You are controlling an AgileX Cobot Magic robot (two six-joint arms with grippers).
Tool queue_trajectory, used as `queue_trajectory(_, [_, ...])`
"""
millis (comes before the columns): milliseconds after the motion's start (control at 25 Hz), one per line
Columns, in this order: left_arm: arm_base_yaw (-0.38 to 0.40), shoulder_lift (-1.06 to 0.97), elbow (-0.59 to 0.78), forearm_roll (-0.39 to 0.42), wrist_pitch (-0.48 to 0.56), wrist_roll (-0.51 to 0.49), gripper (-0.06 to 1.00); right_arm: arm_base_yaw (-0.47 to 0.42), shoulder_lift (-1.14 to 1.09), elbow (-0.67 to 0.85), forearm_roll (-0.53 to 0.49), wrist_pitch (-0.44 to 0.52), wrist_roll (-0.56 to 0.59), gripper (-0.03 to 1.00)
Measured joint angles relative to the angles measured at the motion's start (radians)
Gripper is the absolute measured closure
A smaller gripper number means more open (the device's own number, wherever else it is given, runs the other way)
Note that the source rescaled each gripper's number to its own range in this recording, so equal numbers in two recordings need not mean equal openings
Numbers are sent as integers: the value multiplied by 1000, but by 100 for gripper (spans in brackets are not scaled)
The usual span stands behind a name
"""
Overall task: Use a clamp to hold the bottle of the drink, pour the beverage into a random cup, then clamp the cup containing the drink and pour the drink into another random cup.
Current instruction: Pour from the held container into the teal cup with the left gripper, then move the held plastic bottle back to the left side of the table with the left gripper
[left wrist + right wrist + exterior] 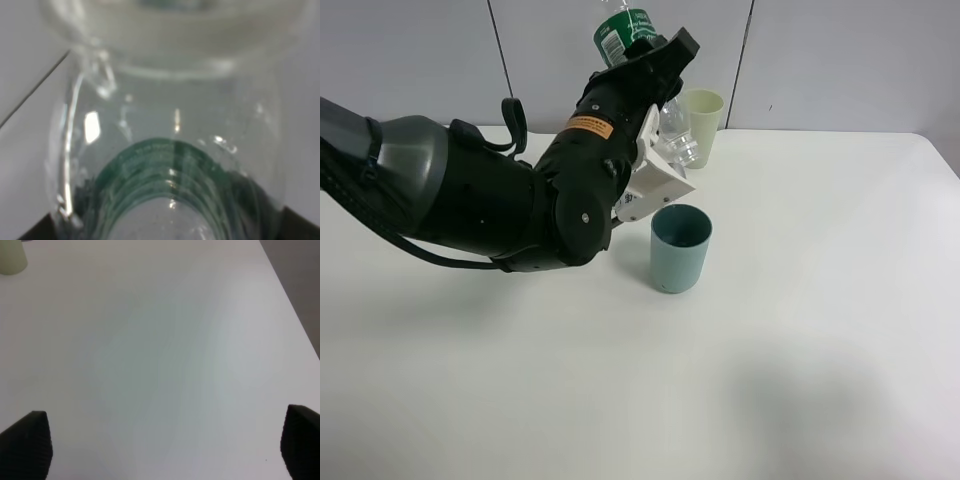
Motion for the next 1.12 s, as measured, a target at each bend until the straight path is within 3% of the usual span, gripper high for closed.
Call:
queue_trajectory(200, [-1,-22,0,-154,81,-134,90,0,0,0,0,0,0,27])
queue_trajectory(400, [-1,-76,0,-249,114,-355,90,0,0,0,0,0,0,27])
queue_trajectory(800, [-1,-232,166,-246,130,-699,90,0,0,0,0,0,0,27])
queue_trajectory(1120, [-1,-387,382,-193,130,-1213,90,0,0,0,0,0,0,27])
